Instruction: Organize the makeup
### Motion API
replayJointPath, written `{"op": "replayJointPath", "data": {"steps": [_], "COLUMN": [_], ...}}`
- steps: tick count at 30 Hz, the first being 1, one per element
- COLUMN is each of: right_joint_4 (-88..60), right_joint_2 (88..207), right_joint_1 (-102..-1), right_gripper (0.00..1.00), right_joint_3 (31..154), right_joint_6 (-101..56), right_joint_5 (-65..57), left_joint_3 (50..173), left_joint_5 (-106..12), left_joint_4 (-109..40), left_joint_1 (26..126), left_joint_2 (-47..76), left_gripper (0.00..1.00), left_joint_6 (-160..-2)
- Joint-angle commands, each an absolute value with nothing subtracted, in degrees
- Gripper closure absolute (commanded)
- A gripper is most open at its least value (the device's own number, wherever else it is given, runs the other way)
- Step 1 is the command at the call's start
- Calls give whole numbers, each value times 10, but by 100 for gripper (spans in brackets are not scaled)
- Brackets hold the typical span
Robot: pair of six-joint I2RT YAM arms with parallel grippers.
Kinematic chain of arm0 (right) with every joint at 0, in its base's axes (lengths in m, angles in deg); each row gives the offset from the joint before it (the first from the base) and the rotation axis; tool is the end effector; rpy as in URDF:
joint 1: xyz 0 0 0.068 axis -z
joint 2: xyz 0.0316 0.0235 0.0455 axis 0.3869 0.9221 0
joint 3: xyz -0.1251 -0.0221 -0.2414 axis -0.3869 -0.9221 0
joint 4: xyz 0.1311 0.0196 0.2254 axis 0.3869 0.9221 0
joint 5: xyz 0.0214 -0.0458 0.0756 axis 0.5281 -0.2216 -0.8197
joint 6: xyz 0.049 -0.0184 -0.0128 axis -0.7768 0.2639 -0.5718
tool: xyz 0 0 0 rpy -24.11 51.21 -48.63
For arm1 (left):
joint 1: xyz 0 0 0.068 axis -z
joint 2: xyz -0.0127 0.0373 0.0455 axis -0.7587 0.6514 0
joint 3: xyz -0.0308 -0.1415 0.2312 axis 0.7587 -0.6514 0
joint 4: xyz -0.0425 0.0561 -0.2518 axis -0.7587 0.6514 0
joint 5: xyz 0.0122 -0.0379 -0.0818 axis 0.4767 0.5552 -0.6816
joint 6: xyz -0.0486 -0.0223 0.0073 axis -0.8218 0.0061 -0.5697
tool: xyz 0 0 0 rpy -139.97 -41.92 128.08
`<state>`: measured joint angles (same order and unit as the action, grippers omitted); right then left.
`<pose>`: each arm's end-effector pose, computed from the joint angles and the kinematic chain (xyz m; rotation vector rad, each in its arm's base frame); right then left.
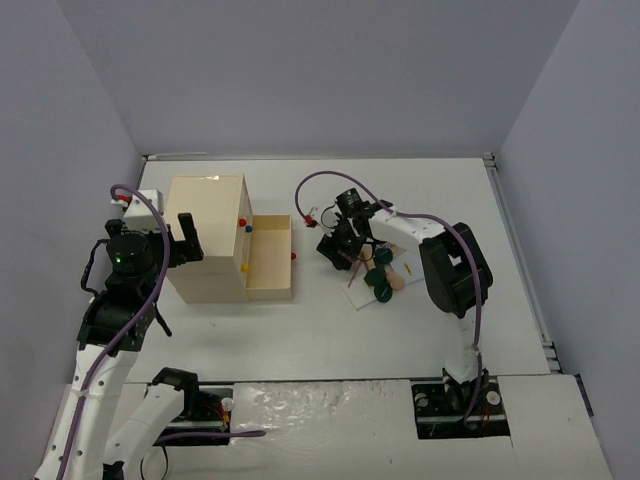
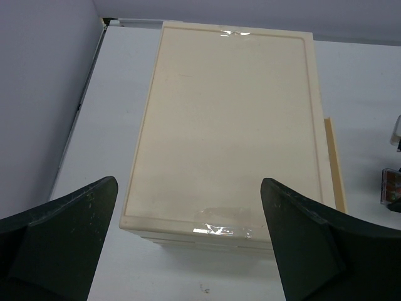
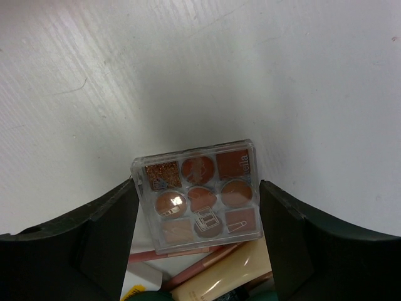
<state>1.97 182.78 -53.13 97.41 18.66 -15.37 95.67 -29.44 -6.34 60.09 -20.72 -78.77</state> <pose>0.3722 0.2312 0.1694 -1.4311 1.9947 0.3717 0.1440 -0.0214 0.3905 -0.0966 1.7456 -0.1106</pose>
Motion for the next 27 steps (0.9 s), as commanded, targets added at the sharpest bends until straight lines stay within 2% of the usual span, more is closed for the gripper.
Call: {"op": "replayJointPath", "data": {"steps": [1,3,11,20,27], "right_joint_4": [31,31,31,25,12], "right_joint_2": [1822,1817,1777,1791,1843], "right_joint_1": [-531,-533,-559,-638,-679], "right_gripper": [70,76,77,77,71], "right_joint_3": [1015,1031,1092,1181,1224], "right_joint_6": [166,155,134,145,162], "right_joint_5": [-145,-144,-161,-258,-306], "left_joint_3": [971,971,970,971,970], "left_joint_5": [-300,-301,-303,-304,-304], "left_joint_4": [-107,-107,-106,-105,-105], "left_joint_1": [597,597,597,597,597], "left_joint_2": [-200,-200,-202,-197,-197], "left_gripper": [3,3,3,3,3], "left_joint_6": [-792,-792,-794,-794,-794]}}
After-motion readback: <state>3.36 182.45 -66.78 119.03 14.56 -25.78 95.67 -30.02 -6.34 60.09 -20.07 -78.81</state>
